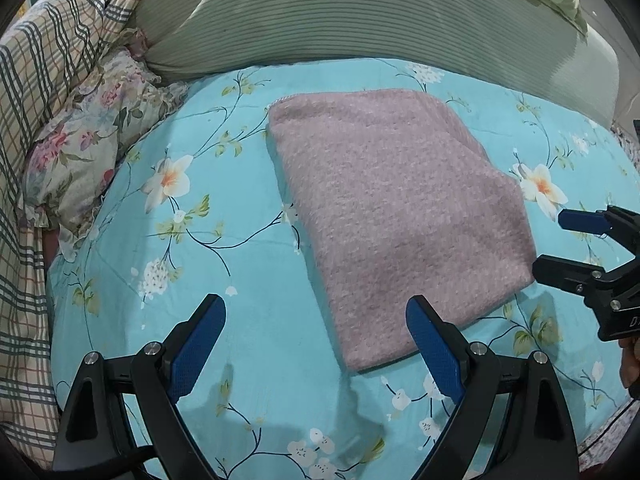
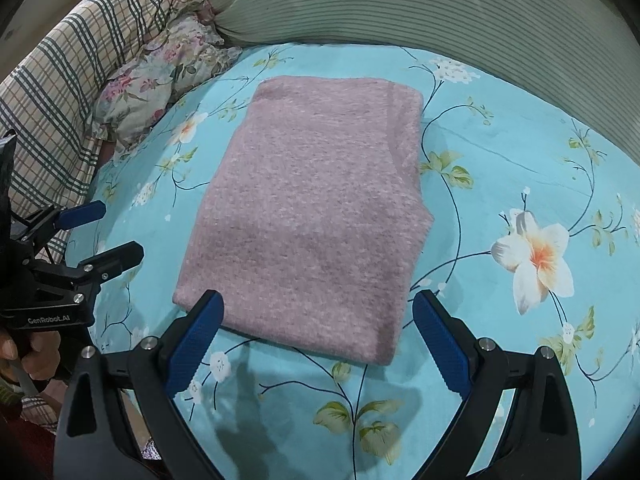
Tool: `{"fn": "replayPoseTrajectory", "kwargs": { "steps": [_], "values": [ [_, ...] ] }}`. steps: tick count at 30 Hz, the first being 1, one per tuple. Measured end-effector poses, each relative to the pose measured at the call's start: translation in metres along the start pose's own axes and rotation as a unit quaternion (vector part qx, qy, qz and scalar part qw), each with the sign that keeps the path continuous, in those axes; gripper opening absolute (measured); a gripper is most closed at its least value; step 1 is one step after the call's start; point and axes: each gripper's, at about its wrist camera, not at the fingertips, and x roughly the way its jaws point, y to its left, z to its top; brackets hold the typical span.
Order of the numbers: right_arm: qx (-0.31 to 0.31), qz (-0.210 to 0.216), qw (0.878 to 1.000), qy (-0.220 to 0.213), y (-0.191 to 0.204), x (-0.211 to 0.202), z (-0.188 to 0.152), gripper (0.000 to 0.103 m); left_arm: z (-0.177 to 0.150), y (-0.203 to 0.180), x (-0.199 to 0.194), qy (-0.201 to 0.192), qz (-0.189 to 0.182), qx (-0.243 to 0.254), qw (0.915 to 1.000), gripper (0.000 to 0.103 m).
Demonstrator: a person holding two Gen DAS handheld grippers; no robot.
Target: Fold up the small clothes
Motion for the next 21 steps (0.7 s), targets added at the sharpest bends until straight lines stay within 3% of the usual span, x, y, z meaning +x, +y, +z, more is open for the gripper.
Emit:
{"fn": "replayPoseTrajectory", "kwargs": {
  "steps": [21],
  "values": [
    [0.014,0.005,1.000,0.001,0.000,0.009,0.012,0.095,0.012,0.004,0.004,-0.007,-0.009,-0.012,0.9999,0.092]
  ]
}}
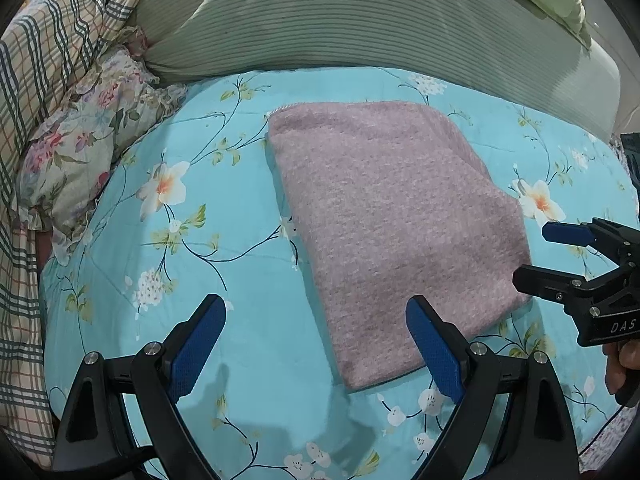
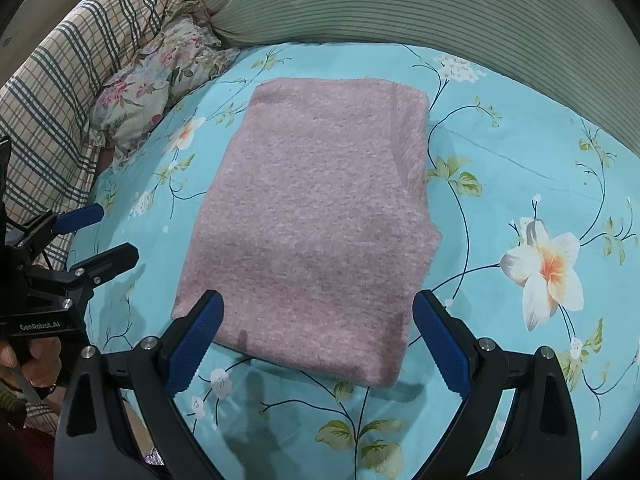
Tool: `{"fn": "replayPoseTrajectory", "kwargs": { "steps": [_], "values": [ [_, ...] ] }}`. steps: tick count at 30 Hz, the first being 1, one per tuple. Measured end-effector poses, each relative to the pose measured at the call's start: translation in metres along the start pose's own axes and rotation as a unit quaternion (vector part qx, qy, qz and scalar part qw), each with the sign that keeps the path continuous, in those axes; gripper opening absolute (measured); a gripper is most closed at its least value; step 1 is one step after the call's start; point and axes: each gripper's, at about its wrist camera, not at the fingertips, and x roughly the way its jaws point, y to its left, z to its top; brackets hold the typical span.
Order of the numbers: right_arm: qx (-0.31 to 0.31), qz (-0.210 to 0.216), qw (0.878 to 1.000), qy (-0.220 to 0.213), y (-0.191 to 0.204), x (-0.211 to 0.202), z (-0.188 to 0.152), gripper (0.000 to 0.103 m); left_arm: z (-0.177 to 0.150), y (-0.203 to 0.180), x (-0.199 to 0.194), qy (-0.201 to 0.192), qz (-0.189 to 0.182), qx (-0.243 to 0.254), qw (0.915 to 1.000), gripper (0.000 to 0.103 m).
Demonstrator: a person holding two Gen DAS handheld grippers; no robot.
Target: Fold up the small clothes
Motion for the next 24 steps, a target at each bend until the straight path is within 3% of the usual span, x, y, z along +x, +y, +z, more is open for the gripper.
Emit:
{"fn": "replayPoseTrajectory", "kwargs": {
  "steps": [24],
  "values": [
    [0.002,0.002,1.000,0.000,0.0032,0.0018,0.0046,0.095,0.0041,-0.0004,-0.0006,-0.003,0.001,-0.006,1.0000,0.092]
  ]
}}
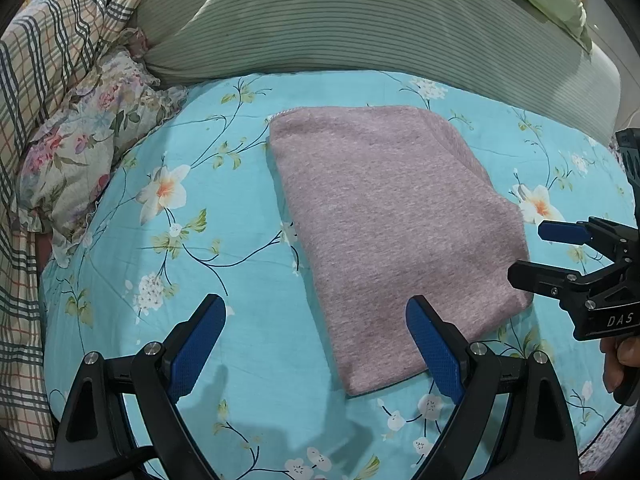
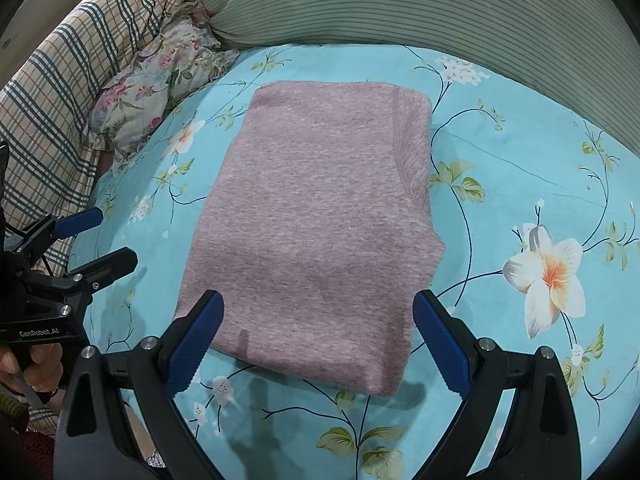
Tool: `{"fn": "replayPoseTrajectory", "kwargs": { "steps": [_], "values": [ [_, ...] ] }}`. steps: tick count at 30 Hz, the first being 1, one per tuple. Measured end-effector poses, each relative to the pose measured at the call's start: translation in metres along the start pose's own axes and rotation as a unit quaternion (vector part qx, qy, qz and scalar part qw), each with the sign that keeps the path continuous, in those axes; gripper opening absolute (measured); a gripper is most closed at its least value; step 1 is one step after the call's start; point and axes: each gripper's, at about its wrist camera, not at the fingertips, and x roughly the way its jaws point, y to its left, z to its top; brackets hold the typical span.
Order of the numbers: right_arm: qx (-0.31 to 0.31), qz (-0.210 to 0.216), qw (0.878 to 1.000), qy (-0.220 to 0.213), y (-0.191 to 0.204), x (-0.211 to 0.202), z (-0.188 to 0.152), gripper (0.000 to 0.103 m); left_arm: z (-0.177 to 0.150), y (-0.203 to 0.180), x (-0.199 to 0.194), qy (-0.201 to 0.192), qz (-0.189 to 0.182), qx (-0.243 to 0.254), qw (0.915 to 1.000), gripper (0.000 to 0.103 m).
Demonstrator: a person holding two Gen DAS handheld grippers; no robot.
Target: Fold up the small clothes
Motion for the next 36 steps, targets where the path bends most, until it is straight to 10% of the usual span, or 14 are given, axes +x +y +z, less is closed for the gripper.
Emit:
{"fn": "replayPoseTrajectory", "kwargs": {
  "steps": [36],
  "values": [
    [0.005,0.000,1.000,-0.008,0.000,-0.009,-0.004,0.095,-0.002,-0.006,-0.011,-0.011,0.001,-0.003,0.9999,0.092]
  ]
}}
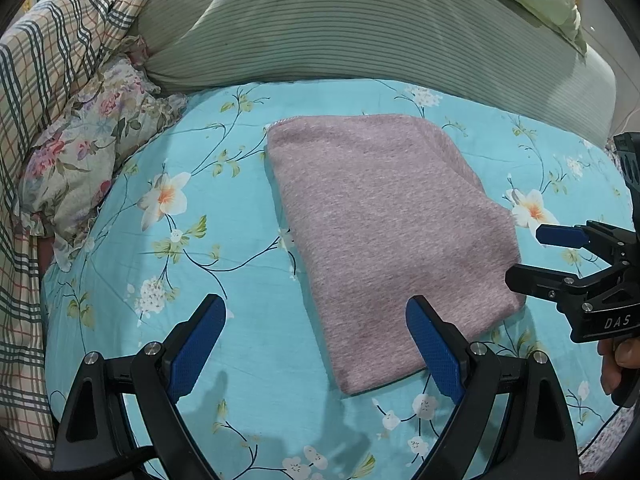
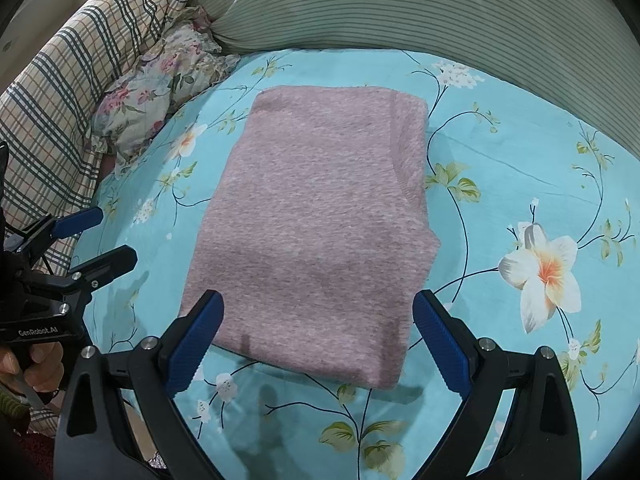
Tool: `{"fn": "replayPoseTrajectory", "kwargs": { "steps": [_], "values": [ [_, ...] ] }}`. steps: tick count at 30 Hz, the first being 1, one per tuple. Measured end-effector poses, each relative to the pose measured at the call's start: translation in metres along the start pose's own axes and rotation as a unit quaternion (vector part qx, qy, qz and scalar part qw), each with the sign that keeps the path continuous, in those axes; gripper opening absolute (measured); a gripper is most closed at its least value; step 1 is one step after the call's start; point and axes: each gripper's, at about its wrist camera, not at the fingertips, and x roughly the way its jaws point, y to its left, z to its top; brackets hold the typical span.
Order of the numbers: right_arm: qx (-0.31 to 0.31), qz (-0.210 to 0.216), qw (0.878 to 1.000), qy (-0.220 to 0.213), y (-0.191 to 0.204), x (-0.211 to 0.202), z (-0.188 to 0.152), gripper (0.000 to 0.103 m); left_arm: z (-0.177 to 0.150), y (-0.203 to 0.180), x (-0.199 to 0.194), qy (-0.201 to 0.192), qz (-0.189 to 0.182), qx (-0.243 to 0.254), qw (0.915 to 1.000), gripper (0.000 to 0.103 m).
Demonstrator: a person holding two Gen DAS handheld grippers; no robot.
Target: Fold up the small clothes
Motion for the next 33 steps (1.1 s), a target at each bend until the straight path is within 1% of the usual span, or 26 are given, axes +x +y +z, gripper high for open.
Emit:
{"fn": "replayPoseTrajectory", "kwargs": {
  "steps": [33],
  "values": [
    [0.002,0.002,1.000,-0.001,0.0018,-0.0020,-0.0010,0.095,0.0006,0.0004,0.0005,0.000,0.000,-0.001,1.0000,0.092]
  ]
}}
